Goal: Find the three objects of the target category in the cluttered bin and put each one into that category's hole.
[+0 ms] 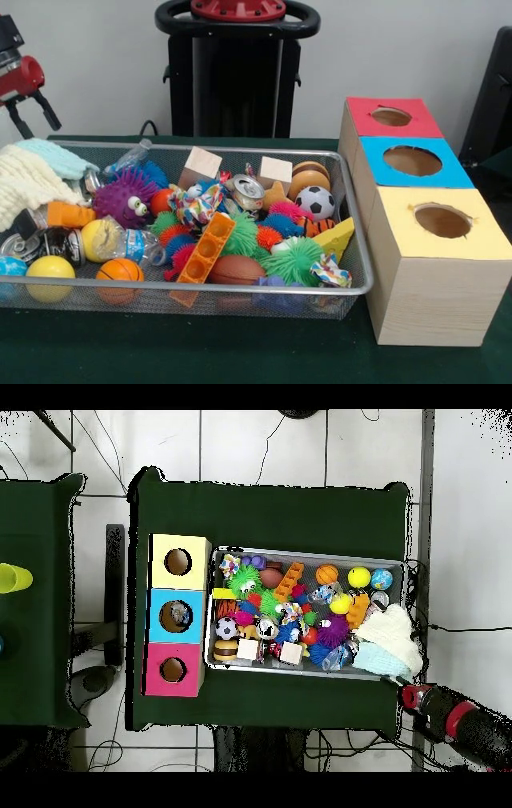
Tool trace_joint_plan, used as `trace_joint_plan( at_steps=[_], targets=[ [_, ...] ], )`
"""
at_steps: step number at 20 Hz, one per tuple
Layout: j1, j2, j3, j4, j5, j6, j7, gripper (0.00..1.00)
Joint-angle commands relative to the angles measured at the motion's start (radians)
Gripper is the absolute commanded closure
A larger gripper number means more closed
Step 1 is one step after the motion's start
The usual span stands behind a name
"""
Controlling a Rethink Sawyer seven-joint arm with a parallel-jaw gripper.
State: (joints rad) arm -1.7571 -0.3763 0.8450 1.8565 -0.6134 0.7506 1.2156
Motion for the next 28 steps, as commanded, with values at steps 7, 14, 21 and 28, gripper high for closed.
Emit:
trace_joint_plan(
  at_steps=[7,14,21,28],
  targets=[
    [0.043,-0.137,-0.015,0.078,-0.049,0.083,-0.131,0.0],
    [0.045,-0.186,0.003,0.146,-0.04,0.022,-0.077,0.0],
    [0.051,-0.258,0.03,0.199,-0.005,0.007,-0.04,0.0],
    [0.076,-0.28,0.03,0.228,0.027,0.008,-0.01,0.0]
  ],
)
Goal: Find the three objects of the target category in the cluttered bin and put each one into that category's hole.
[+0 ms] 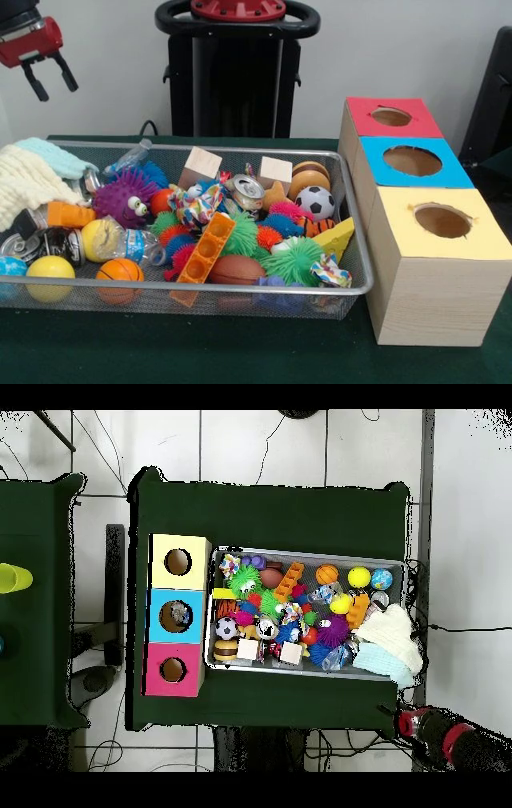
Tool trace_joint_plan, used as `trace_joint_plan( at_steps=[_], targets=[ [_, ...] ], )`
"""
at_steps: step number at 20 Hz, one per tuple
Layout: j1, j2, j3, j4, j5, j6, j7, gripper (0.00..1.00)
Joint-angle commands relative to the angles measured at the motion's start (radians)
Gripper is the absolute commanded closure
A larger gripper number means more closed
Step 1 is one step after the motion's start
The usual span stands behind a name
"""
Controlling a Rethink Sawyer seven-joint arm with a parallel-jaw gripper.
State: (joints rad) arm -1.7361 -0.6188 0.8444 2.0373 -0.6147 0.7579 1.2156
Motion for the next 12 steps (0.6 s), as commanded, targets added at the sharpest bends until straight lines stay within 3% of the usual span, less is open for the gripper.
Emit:
trace_joint_plan(
  at_steps=[1,7,12],
  targets=[
    [0.059,-0.036,0.028,0.047,0.029,-0.001,-0.008,0.0],
    [0.095,-0.016,0.01,0.058,0.021,-0.095,0.056,0.0],
    [0.12,-0.035,0.004,0.086,0.016,-0.288,0.175,0.0]
  ],
)
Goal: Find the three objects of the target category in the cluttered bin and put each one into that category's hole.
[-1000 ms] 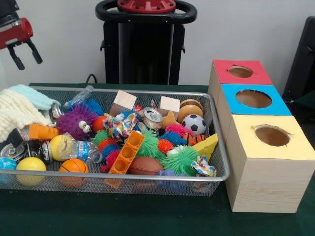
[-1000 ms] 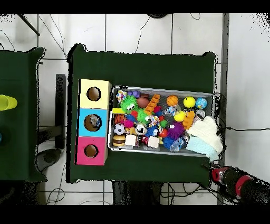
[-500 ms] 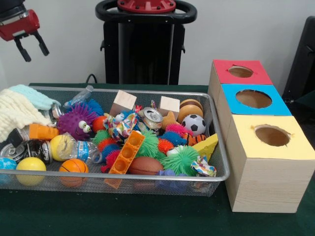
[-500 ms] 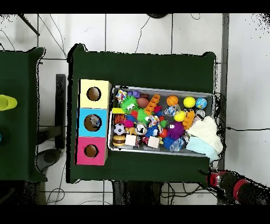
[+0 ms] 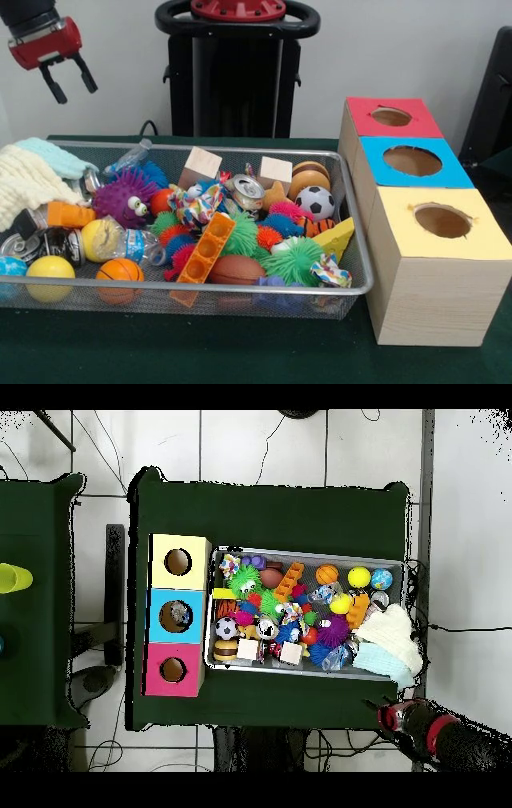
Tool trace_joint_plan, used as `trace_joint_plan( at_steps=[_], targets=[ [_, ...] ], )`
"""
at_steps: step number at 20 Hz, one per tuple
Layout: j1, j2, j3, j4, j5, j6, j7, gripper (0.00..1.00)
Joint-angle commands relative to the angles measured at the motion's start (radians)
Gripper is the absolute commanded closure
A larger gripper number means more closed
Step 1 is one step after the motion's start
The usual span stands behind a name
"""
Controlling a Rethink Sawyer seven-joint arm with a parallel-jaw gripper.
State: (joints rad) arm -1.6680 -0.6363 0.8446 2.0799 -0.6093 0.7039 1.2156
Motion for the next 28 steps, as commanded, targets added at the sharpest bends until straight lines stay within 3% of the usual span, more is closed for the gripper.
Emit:
trace_joint_plan(
  at_steps=[1,4,8,17,21,28],
  targets=[
    [0.069,-0.014,-0.016,0.036,0.006,-0.262,0.197,0.0],
    [0.091,-0.026,-0.053,0.028,0.013,-0.327,0.227,0.0],
    [0.119,-0.098,-0.114,0.022,0.069,-0.379,0.29,0.0],
    [0.208,-0.132,-0.25,0.01,0.23,-0.389,0.332,0.0],
    [0.259,-0.08,-0.342,0.007,0.249,-0.42,0.336,0.0],
    [0.316,-0.028,-0.428,0.03,0.267,-0.522,0.359,0.0]
  ],
)
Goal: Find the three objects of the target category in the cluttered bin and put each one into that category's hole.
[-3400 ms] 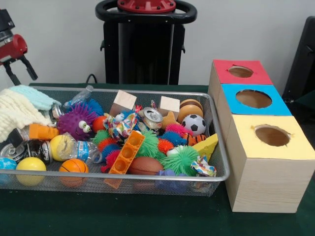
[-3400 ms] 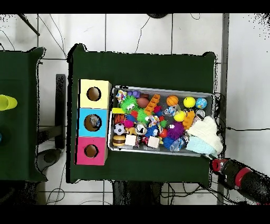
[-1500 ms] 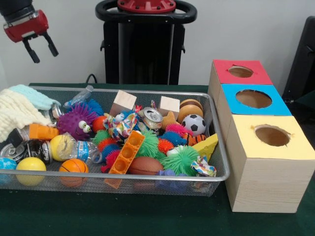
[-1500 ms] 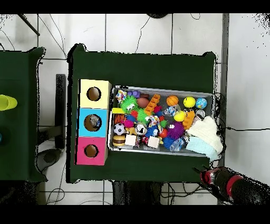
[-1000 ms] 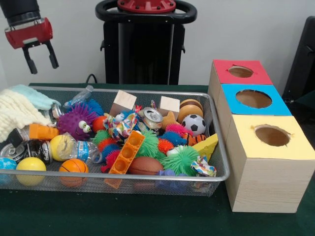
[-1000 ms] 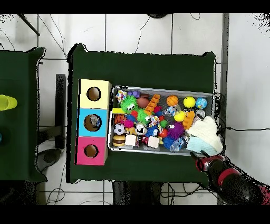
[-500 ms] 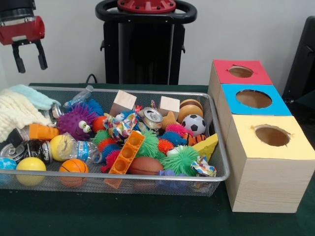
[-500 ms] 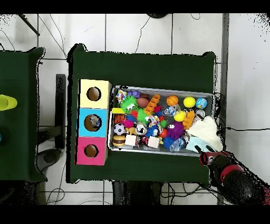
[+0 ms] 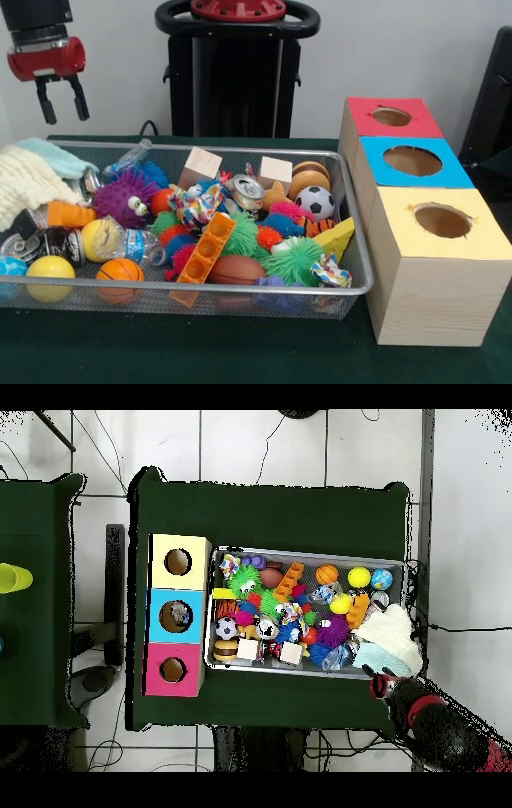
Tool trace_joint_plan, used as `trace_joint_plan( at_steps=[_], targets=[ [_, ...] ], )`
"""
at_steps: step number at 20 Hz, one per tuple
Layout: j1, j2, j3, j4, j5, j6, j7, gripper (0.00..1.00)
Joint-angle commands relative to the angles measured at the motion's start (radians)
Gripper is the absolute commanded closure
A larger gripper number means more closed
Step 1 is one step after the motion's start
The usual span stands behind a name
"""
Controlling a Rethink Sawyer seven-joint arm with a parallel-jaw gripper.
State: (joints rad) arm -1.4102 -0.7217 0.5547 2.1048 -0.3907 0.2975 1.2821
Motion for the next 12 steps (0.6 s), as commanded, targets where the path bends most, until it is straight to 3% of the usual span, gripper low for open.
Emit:
trace_joint_plan(
  at_steps=[1,8,12],
  targets=[
    [0.068,0.059,-0.148,0.008,0.055,-0.118,0.297,0.0],
    [0.095,0.071,-0.161,0.03,0.107,-0.167,0.318,0.0],
    [0.101,0.036,-0.147,0.058,0.152,-0.162,0.325,0.0]
  ],
)
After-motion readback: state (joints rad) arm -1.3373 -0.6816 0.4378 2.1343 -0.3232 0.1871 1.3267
